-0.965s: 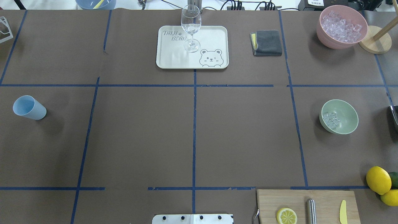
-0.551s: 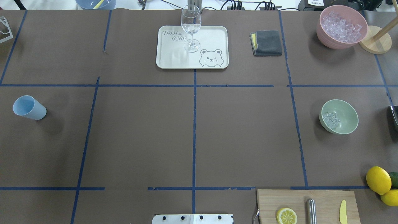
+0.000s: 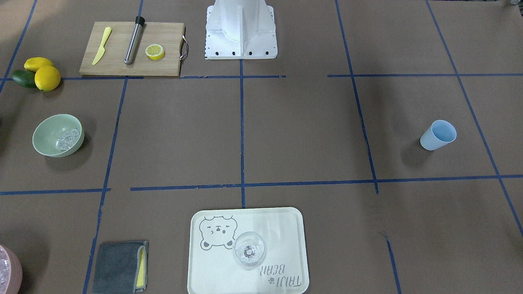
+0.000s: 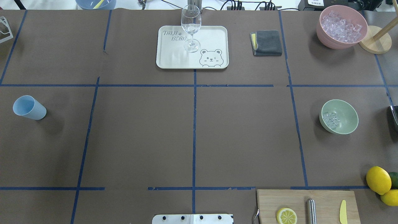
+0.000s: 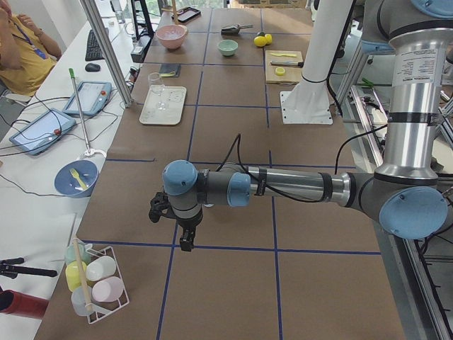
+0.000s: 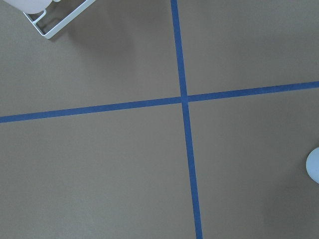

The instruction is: Pour ice into bowl

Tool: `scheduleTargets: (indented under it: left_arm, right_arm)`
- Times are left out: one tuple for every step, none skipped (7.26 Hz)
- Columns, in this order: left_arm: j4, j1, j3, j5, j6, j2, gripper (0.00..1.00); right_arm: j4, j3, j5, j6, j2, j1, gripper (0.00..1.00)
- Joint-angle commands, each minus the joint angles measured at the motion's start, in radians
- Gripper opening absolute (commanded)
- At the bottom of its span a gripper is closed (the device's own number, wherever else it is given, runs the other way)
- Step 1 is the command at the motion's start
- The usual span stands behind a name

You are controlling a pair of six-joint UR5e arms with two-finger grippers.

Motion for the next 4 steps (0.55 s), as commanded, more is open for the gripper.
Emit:
scheduleTargets:
  left_arm:
    - [0.001,0.000,-0.006,0.001,-0.001,0.002,1.00]
    - [0.001,0.000,0.001,-0.001,-0.001,0.002,1.00]
    - [0.001,0.001,0.005,0.001,0.000,0.003,1.00]
    - [0.004,0.001,0.002,-0.002,0.000,0.003,1.00]
  right_arm:
    - [-0.002,0.004,0.012,0.001,0.002,-0.014,1.00]
    - [-0.004,-0.001,0.011,0.002,0.002,-0.026,1.00]
    - [-0.004,-0.004,0.011,0.002,0.001,-0.026,1.00]
    - [-0.002,-0.004,0.009,0.002,0.001,-0.026,1.00]
